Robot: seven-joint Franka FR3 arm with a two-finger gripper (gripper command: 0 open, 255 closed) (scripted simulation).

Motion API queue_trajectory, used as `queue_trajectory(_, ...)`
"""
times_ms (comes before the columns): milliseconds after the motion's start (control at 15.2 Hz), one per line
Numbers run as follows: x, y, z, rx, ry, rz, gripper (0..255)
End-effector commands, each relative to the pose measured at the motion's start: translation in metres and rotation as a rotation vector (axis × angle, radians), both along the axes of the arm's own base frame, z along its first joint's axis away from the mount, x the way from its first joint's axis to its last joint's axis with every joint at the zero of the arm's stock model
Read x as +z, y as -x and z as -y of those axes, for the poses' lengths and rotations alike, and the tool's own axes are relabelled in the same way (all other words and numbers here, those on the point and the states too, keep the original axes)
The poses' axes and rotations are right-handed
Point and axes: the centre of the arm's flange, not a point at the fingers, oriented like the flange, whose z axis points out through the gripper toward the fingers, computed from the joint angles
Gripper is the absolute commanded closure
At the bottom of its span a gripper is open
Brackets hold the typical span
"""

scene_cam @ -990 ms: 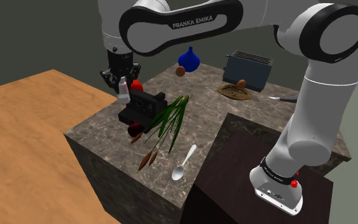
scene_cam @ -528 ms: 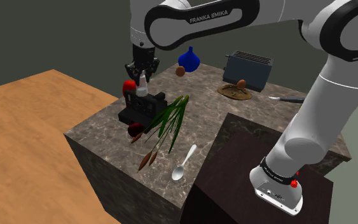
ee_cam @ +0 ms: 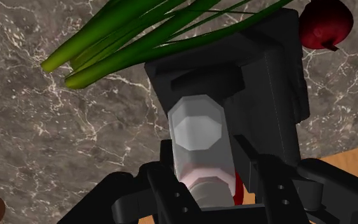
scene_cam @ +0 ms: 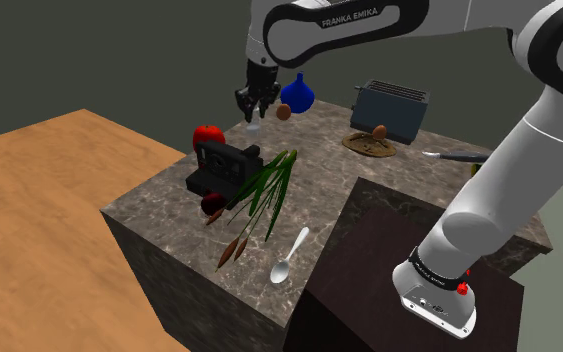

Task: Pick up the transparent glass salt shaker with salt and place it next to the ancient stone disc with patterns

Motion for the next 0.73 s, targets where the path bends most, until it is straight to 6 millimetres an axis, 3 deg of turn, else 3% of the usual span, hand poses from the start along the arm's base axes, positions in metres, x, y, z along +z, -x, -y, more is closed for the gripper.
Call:
queue_trajectory(0,-0.002,0.000,0.025,0.002,0.000,0.000,255)
queue_trajectory(660,-0.002,0.002,0.157,0.002,0.000,0.000,255)
